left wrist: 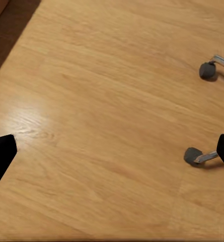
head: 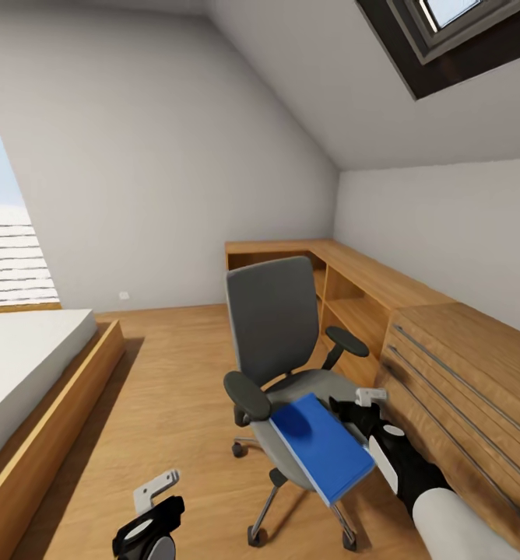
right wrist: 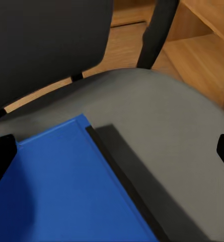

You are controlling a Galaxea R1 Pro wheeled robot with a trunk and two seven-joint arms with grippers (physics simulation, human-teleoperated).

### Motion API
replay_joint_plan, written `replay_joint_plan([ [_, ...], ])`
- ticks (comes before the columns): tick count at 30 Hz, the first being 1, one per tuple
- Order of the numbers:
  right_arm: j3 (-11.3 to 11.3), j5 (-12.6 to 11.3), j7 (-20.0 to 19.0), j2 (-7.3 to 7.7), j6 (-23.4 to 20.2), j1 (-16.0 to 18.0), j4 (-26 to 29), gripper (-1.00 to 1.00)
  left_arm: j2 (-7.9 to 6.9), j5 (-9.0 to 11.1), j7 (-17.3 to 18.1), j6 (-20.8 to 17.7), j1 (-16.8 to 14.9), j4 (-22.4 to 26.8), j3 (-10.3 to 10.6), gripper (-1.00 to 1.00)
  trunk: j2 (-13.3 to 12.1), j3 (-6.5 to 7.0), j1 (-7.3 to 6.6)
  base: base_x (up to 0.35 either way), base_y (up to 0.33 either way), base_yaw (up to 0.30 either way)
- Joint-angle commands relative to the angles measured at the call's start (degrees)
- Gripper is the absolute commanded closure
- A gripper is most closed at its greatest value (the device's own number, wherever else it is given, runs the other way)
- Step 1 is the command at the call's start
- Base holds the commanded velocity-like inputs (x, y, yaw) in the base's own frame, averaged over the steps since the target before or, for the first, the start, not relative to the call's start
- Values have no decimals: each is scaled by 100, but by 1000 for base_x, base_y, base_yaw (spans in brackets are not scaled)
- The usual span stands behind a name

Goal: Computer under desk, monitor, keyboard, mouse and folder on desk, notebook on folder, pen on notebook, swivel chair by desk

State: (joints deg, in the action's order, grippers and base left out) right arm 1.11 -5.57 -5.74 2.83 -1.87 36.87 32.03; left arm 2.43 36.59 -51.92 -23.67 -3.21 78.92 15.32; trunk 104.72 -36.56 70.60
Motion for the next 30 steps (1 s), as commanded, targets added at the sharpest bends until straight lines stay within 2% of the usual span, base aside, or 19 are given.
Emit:
replay_joint_plan([
  [1,12,-58,-32,0,-49,-1,62,-100,-2,24,-36,-22,-4,-44,0,-100,-39,12,-23,0,0,0],
  [3,15,-58,-32,0,-392,-95,510,-100,-5,12,-4,-16,-4,-370,-19,-100,-119,48,-67,0,0,0],
  [6,17,-58,-32,-1,-692,-289,966,-100,-5,13,75,-12,-4,-610,-24,-100,-239,102,-133,0,0,0],
  [8,20,-58,-23,-7,-1008,-579,1599,-100,-6,14,242,-13,-4,-917,-26,-100,-319,138,-177,0,0,0],
  [9,44,-73,-13,-16,-1391,-925,2370,-100,-7,11,558,-14,-4,-1260,-27,-100,-359,156,-199,0,0,0],
  [12,97,-169,-9,-26,-1832,-1264,3133,-100,-12,5,974,-11,-4,-1544,-30,-100,-480,210,-265,0,0,0],
  [13,126,-291,-8,-30,-2102,-1462,3562,-100,-28,2,1226,-11,-4,-1667,-34,-100,-520,228,-287,0,0,0],
  [15,145,-449,-6,-32,-2331,-1626,3908,-100,-67,2,1412,-12,-4,-1749,-39,-100,-600,264,-331,0,0,0],
  [17,165,-779,-2,-28,-2670,-1837,4373,-100,-170,10,1619,-12,-4,-1853,-39,-100,-680,300,-375,0,0,0],
  [22,179,-1078,-4,-26,-3010,-1950,4632,-100,-237,3,1733,-6,-4,-2012,-31,-100,-881,389,-484,0,0,0],
  [27,188,-1177,-5,-49,-3095,-1980,4691,-100,-257,-34,1769,-2,-4,-2069,-23,-100,-1081,479,-594,0,0,0],
  [30,189,-1208,-15,-93,-3104,-1987,4702,-100,-260,-66,1778,1,-4,-2084,-21,-100,-1081,479,-594,0,0,0],
])
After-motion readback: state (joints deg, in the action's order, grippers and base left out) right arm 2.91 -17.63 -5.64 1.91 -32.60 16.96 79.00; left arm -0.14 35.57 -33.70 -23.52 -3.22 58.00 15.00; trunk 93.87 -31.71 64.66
